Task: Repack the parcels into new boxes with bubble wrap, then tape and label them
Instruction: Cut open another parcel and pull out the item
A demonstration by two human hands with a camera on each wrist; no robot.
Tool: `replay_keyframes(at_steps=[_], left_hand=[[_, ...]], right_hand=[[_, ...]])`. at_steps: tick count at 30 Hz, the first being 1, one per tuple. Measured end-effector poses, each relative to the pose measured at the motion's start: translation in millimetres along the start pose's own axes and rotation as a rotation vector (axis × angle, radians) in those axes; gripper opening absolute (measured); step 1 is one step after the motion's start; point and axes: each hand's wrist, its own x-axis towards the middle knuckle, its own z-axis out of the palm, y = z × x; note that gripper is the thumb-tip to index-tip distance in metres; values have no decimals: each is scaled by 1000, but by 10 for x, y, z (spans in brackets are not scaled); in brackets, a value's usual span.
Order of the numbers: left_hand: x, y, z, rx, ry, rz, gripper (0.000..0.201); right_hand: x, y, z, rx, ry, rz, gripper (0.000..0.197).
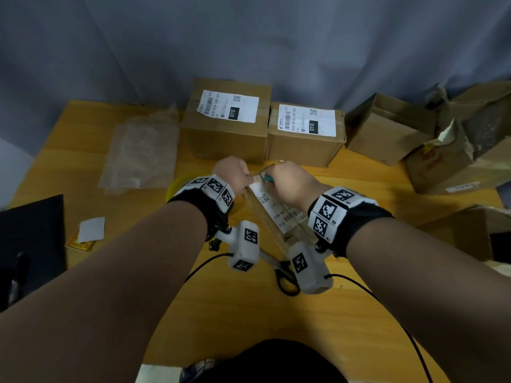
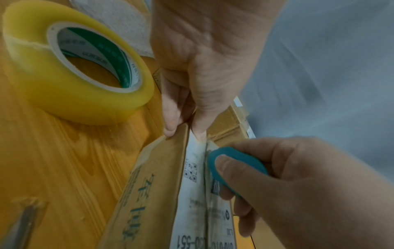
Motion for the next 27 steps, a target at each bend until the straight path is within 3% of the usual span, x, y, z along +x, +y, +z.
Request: replay_keyframes(at_steps=[13, 16, 18, 19, 21, 23, 24, 27], left_hand=[[-6, 6, 46, 102, 28, -17, 29], [-64, 82, 53, 392, 77, 75, 19], [-95, 96, 95, 490, 149, 248, 38], [-101, 96, 123, 566, 119, 358, 54], [-101, 71, 162, 709, -109, 490, 72], [-97, 78, 156, 726, -317, 439, 85], [-89, 89, 145, 741, -353, 421, 92], [-109, 181, 144, 904, -294, 453, 99]], right_hand=[[-401, 279, 150, -20, -52, -3, 22], [-417, 274, 138, -42, -62, -6, 22], [-417, 267, 133, -79, -75, -8, 23], [-424, 261, 127, -102, -77, -13, 24], [-452, 261, 125, -146, -60, -45, 28], [-483, 280, 145, -175, -20, -87, 33], [-494, 295, 164, -183, 4, -106, 35], [-500, 330, 207, -123, 15, -87, 31]])
